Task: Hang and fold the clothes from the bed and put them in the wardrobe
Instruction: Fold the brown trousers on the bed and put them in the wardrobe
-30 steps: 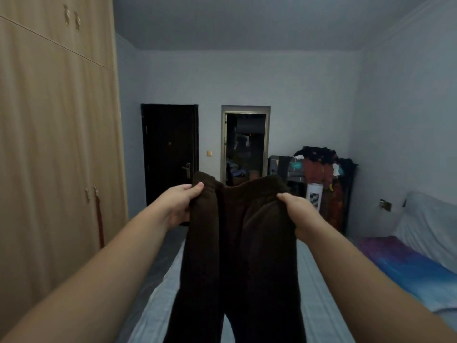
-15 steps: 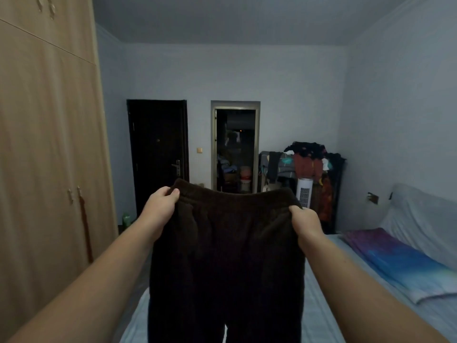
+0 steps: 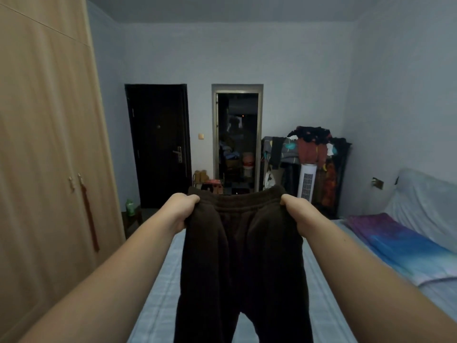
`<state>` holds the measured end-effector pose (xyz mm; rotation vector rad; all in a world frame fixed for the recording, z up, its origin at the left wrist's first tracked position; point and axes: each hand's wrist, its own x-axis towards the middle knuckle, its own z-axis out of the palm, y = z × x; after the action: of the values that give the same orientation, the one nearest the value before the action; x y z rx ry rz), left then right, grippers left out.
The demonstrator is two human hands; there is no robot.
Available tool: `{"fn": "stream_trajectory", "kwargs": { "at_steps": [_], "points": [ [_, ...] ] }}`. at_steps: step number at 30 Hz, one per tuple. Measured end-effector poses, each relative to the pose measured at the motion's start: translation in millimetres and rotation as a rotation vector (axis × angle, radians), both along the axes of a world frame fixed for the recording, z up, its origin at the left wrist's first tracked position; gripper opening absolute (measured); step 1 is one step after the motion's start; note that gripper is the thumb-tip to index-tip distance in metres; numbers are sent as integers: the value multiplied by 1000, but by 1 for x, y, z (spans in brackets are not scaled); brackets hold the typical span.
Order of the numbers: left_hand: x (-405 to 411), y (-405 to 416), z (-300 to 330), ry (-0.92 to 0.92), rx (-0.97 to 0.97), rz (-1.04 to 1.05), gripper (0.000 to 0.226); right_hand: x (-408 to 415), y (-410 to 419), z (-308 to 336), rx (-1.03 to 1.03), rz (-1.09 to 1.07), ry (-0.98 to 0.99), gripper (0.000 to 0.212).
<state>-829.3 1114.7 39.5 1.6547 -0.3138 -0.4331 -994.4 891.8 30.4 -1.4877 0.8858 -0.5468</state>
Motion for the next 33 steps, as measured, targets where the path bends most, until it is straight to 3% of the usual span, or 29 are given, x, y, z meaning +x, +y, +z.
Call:
{"fn": "stream_trajectory", "kwargs": {
  "at_steps": [6,10,18,21,24,28,31,33],
  "points": [
    [-27,-16,-9,-175,45,-163,15,5,24,-15,2,166,-86,26],
    [-40,-24,-22,-113,-15,-269,23,13,44,-29,-118,257,-141,20],
    [-54,-19,-36,-81,-121,-264,26,5,73,-46,-157,386,-176,18],
    [-65,-20,-48,-124,-161,-284,25,8,86,-64,-277,379,-172,40],
    [-81,-20,-59,-140,-184,-309,19,6,105,-84,-406,435,-51,82],
    [-95,-22,-75,-178,-117,-265,51,-5,120,-109,-419,539,-56,100],
    [-90,-14,-76,-153,-199,-133,32,-9,110,-114,-229,546,-213,89],
    [-81,-3,-74,-211,-192,-116,23,-17,97,-107,-260,426,-268,67]
  ]
}}
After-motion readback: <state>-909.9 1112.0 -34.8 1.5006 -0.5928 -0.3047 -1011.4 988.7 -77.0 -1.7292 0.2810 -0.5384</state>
